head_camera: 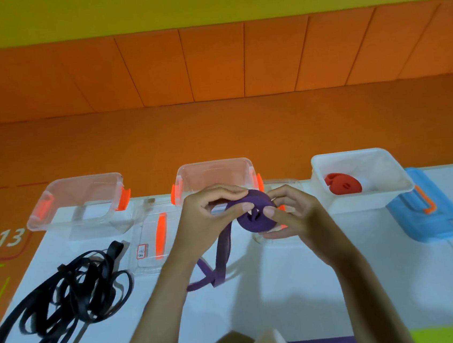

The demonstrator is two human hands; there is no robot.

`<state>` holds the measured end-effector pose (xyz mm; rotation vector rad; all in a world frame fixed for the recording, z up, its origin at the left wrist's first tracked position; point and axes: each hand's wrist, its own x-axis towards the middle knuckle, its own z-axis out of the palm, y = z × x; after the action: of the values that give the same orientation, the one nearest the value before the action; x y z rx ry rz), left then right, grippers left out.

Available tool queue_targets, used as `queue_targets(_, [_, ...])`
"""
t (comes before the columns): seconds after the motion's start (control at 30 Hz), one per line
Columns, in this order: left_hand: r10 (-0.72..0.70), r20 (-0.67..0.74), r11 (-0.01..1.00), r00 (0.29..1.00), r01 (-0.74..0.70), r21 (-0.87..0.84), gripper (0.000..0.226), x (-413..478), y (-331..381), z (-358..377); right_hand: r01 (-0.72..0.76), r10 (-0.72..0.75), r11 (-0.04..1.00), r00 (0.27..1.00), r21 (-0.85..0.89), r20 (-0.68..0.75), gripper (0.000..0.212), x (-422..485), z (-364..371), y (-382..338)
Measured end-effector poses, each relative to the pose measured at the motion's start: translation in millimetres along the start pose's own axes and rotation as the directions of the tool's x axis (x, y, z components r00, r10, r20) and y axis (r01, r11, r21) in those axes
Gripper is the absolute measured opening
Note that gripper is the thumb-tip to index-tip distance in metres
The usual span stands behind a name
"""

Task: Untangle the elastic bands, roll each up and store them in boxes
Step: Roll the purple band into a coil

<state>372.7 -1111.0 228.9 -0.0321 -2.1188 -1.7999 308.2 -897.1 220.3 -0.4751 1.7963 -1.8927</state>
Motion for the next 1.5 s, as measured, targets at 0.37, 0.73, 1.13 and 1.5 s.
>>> queue_targets(0.37, [-0.011,0.008,0.998,1.0,0.011,0.06,0.029,-11,9,-14,-0.011,0.01,1.0,0.999,-0.027,-0.036,0.032,-8,21,-1])
queue_targets(0.73, [-0.014,-0.053,0.998,0.999,0.017,0.054,0.03,-25,7,-11,-0.049,0.049,0.999,0.999,-0.006,0.016,0.029,-16,28,3])
queue_targets(1.13, [-0.047,-0.016,0.999,0.999,0.048,0.018,0.036,-33,1,-23,-0.071,0.073,0.993,0.997,-0.091,0.023,0.023,-14,28,0])
queue_targets(1.5, [-0.001,0.067,0.999,0.998,-0.001,0.039,0.039,-32,6,-31,-0.033,0.033,0.999,0.998,0.0,-0.046,0.032,-17,29,0])
